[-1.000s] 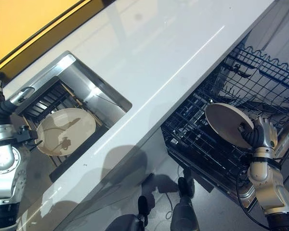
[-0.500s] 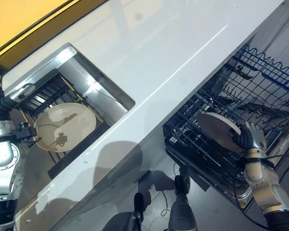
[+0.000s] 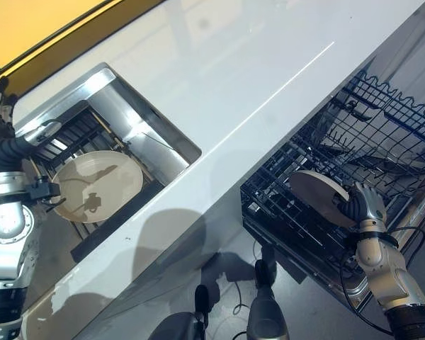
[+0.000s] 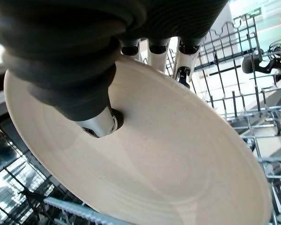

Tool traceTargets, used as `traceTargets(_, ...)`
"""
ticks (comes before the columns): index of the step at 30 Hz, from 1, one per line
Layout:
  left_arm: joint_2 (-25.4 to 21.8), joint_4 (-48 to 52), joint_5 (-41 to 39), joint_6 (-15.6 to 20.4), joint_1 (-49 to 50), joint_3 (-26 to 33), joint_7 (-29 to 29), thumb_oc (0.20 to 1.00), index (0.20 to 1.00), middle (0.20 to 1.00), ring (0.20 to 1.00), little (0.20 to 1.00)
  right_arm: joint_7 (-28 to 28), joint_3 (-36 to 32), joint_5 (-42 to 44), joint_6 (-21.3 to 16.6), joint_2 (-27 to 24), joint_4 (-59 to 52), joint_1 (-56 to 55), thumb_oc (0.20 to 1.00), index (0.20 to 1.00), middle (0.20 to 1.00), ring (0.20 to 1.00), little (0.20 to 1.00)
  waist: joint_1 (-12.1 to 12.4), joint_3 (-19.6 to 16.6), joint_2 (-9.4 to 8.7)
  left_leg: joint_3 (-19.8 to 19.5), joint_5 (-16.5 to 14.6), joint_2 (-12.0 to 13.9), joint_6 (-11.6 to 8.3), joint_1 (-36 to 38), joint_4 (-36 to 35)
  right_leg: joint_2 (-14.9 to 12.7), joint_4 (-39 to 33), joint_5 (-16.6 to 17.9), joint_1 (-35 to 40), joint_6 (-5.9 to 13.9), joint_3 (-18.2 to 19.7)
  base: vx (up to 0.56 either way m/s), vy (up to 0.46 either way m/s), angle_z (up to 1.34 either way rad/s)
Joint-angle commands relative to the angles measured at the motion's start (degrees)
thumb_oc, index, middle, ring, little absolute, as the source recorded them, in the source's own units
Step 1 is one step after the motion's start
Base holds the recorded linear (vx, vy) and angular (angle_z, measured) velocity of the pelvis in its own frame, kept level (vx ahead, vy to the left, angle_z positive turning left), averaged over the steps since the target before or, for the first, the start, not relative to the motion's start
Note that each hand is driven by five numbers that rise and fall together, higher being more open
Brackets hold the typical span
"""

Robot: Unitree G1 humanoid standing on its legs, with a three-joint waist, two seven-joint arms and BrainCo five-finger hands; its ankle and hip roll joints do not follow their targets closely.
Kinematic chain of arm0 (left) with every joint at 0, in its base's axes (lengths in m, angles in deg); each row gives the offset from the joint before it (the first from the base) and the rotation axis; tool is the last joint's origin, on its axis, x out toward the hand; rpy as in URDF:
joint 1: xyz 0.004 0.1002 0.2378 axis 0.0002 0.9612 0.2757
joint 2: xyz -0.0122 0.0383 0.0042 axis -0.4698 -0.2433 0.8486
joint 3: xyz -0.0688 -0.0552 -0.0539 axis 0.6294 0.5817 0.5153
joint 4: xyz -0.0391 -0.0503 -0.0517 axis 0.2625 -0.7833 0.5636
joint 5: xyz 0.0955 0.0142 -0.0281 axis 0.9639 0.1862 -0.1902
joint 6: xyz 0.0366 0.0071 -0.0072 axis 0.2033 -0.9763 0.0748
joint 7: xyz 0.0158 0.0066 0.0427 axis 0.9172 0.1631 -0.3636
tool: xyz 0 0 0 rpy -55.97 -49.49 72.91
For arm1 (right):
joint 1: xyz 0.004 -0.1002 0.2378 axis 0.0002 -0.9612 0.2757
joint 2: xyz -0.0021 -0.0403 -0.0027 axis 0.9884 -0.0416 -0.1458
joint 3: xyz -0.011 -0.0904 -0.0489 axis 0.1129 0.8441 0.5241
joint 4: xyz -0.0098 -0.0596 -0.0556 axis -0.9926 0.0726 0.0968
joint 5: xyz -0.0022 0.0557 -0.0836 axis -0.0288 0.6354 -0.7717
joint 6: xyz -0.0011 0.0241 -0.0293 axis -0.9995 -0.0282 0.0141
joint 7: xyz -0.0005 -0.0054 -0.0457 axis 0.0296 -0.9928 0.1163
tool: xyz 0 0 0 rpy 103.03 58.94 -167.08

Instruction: Pick up plates and place into dishwasher.

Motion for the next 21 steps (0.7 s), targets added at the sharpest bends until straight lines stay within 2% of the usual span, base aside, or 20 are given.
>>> traceTargets(1,-3.48,-2.24,0.86,2.07,-0.91,0.75,0.28,1.000,1.000,1.000,1.000,1.000,3.81,-0.93,-2.05,-2.85,-0.60,-2.65,-0.54,0.200,0.200,0.200,0.200,0.200,1.45,-4.61,-2.31,-2.98,1.90,-1.15,0.36,-7.06,2.43,0.91,8.80,-11.07,-0.16,0.66,-2.71,0.05,-0.025,0.04)
traceTargets(7,-2.13,-1.81,0.54,2.05,1.99,2.50,2.14,1.000,1.000,1.000,1.000,1.000,5.90,-6.80,-2.57,-3.09,-2.06,-7.99,-2.02,0.200,0.200,0.200,0.200,0.200,1.74,-6.43,-3.03,-3.07,1.30,-0.92,0.35,-5.74,2.64,1.48,8.60,-11.54,1.46,0.57,-2.95,0.08,-0.017,0.00)
traceTargets(14,-1.33,-2.22,-0.09,1.51,4.28,4.43,4.82,1.000,1.000,1.000,1.000,1.000,4.01,-10.54,-3.69,-4.19,-2.64,-11.26,-4.45,0.200,0.200,0.200,0.200,0.200,2.01,-8.67,-3.13,-2.95,0.84,-0.81,0.30,-3.96,2.27,1.60,8.22,-11.97,3.20,0.67,-3.02,0.10,0.012,-0.01)
traceTargets(21,0.02,-2.28,-0.13,0.91,5.95,5.57,6.62,1.000,1.000,1.000,1.000,1.000,-2.25,-9.87,-3.39,-4.42,-2.00,-11.70,-6.02,0.200,0.200,0.200,0.200,0.200,2.16,-9.76,-2.70,-2.89,0.68,-0.84,0.12,-2.87,2.15,1.34,8.81,-12.54,3.87,0.65,-3.00,0.07,0.041,0.01)
